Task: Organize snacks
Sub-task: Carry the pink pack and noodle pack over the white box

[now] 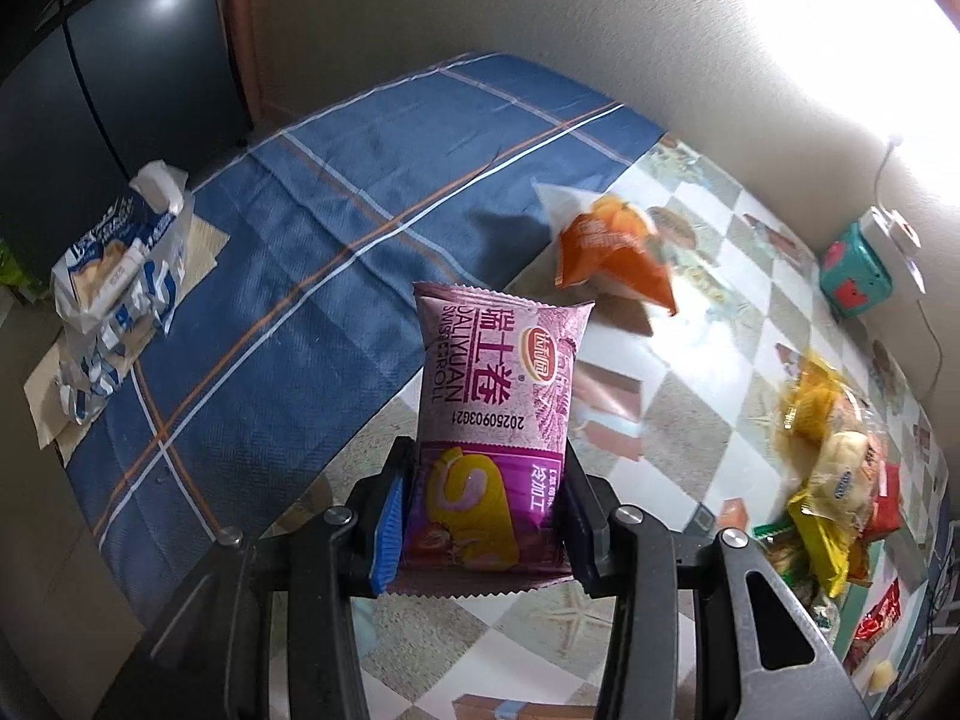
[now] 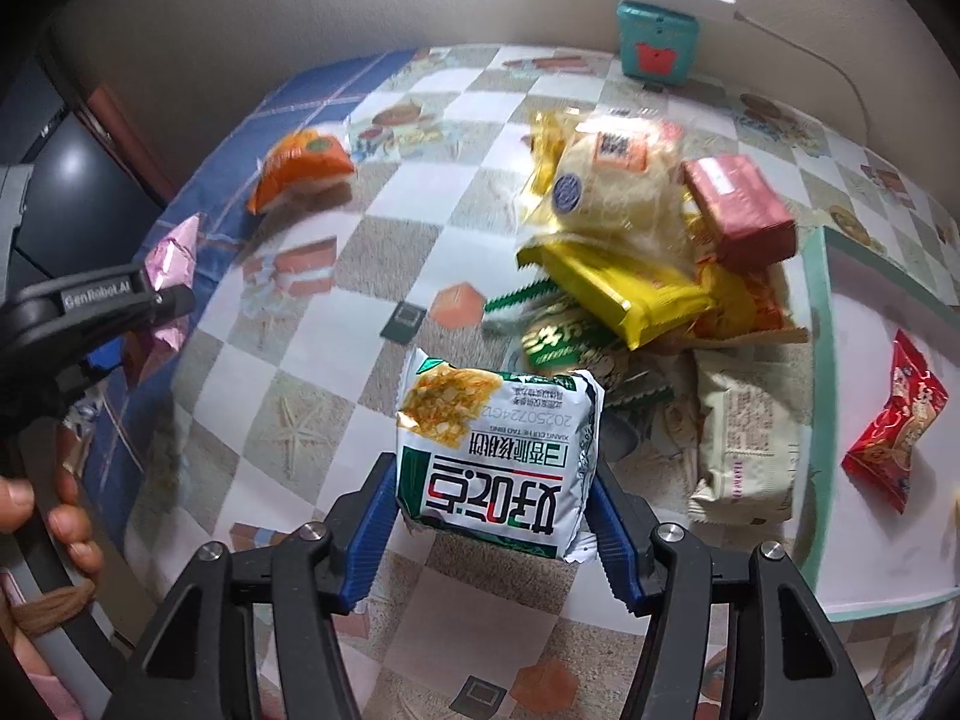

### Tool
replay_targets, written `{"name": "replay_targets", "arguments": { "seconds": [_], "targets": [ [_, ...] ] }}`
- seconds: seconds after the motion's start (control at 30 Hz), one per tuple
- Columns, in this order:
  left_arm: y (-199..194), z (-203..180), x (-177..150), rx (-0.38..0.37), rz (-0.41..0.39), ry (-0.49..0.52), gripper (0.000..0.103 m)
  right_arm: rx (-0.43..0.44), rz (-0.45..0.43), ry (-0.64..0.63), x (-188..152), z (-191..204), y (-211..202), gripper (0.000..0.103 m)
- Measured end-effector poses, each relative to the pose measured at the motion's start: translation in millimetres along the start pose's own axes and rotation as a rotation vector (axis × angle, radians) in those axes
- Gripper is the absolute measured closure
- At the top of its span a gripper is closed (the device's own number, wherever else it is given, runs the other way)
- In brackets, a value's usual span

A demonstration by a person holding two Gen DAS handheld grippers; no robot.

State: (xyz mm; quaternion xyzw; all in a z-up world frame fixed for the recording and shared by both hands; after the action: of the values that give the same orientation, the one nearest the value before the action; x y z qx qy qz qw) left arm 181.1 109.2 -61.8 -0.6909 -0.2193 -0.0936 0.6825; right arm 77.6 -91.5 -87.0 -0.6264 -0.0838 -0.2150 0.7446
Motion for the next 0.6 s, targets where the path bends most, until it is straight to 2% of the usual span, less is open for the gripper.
{"name": "replay_targets", "arguments": {
  "seconds": [0.37,0.6],
  "targets": [
    [-43.4,-37.0,1.7,-0.058,-0.095,0.058,0.057,0.018,-0.119,0.09,18.7,-29.1,-47.3,0.04],
    [-69.8,-69.5,-6.2,-0.093,-0.146,0.118,0.057,0.012,-0.199,0.209,28.3,-73.7,-76.9,0.04]
  ]
}}
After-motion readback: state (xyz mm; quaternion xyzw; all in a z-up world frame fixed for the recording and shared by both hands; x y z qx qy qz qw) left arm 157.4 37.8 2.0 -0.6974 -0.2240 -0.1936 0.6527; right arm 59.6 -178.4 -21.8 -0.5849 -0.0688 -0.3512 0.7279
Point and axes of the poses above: each gripper's, at about its wrist camera, not at the fingertips, and y roughly the way its jaws point, z to its left, x to its top, the point moved 3 cm from there along y, roughly the way its jaws point, and after that the axes turned 4 degrees about x, right-handed, at the moved point
